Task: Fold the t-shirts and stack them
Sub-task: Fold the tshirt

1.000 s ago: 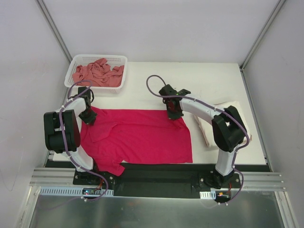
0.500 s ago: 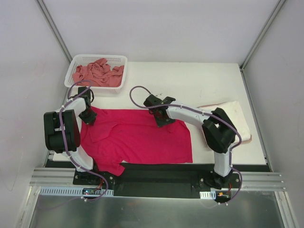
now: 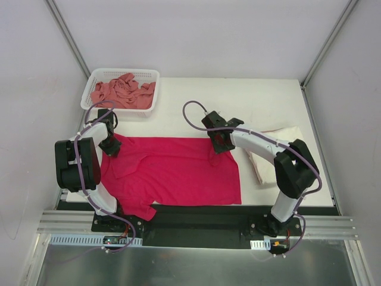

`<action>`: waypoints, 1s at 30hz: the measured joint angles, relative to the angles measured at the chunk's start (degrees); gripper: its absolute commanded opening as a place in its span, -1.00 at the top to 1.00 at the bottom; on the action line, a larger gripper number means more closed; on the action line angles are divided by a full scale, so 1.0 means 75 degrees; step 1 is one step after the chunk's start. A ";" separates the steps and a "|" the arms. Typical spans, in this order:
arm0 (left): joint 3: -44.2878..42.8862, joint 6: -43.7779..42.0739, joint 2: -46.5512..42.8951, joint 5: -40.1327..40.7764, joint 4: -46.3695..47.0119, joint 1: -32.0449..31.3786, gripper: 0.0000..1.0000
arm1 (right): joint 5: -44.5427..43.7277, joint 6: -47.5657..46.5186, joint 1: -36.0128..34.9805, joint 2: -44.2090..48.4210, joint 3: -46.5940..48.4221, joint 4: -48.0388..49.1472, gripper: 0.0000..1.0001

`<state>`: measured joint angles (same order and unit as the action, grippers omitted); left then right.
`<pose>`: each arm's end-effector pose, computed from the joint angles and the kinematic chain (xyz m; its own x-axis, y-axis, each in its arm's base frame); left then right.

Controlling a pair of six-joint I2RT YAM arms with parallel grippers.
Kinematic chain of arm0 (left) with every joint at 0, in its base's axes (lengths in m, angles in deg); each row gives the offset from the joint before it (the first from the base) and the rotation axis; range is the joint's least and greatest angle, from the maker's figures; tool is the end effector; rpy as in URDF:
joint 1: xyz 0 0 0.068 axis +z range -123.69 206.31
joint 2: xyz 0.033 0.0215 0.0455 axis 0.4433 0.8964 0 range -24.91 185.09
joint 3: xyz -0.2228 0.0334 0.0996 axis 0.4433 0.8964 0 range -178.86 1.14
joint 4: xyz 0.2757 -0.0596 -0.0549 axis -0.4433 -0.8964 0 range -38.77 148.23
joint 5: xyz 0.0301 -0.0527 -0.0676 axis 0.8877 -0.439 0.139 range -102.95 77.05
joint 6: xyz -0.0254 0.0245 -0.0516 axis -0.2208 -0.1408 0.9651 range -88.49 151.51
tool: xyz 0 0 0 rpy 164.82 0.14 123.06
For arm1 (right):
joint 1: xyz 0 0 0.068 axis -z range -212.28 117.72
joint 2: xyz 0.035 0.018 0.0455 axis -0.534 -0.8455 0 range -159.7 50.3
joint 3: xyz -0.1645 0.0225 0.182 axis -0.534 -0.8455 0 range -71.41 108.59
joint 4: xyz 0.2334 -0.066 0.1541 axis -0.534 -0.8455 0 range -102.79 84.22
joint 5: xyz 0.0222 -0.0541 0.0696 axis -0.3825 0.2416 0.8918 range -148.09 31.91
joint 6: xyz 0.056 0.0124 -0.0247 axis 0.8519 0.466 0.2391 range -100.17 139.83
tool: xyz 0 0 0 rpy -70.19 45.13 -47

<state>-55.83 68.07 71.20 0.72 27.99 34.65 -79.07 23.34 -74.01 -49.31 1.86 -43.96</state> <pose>0.3315 0.0600 0.1107 -0.6110 -0.6744 -0.4145 -0.7308 0.6818 -0.0320 0.2958 0.2411 0.1727 -0.7034 -0.5508 -0.4493 -0.4643 0.8347 -0.2962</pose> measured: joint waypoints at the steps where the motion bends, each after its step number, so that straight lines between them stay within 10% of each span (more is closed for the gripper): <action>1: 0.0000 0.0000 0.0000 0.0000 0.0000 0.0000 1.00 | 0.0079 -0.0038 0.0038 -0.0070 0.0000 0.0038 0.25; 30: -0.0050 0.0000 0.0044 -0.0012 -0.0012 0.0000 1.00 | 0.1160 -0.0758 0.0944 -0.2430 0.1754 0.0749 0.26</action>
<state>-56.20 68.07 71.53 0.63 27.91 34.65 -70.37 17.66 -66.93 -67.54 15.02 -38.34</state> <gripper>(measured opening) 0.003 0.411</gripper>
